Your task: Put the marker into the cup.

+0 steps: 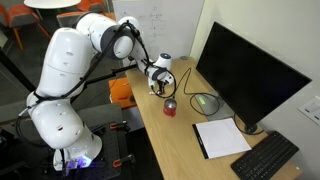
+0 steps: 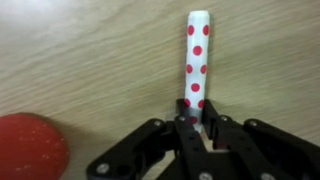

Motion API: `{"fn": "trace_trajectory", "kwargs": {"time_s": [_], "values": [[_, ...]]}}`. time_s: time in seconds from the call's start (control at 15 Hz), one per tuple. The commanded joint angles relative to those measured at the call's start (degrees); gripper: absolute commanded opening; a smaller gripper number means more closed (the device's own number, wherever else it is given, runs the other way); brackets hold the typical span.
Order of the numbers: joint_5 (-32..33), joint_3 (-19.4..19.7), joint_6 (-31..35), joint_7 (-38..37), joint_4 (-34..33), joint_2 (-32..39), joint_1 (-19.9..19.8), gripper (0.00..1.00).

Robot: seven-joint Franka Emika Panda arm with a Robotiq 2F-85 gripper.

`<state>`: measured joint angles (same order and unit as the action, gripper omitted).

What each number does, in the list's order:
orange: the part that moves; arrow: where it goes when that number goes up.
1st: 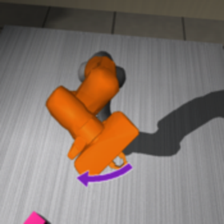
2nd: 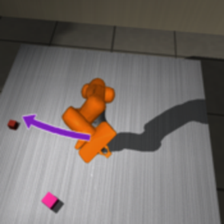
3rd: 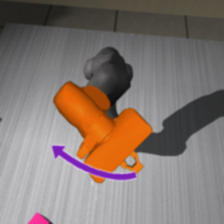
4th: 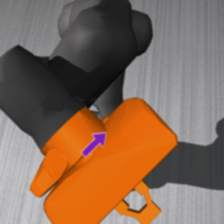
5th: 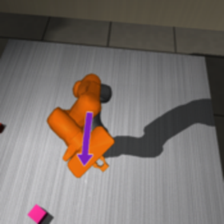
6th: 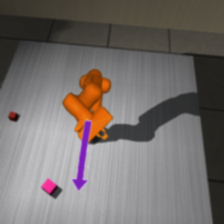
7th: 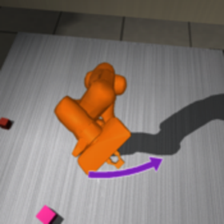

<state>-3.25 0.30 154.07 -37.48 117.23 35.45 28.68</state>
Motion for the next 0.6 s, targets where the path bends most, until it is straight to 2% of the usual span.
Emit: {"fn": "trace_trajectory", "kwargs": {"time_s": [0.0,0.13,0.33,0.53], "values": [[1.64,2.98,4.16,-2.54,3.78,-3.74,1.69,0.05],[3.85,7.54,9.73,-5.02,6.27,-6.28,4.27,0.05],[9.88,17.30,14.01,-10.99,9.27,-9.74,10.60,0.05],[20.42,30.23,15.52,-21.07,10.81,-11.77,20.94,0.05]]}}
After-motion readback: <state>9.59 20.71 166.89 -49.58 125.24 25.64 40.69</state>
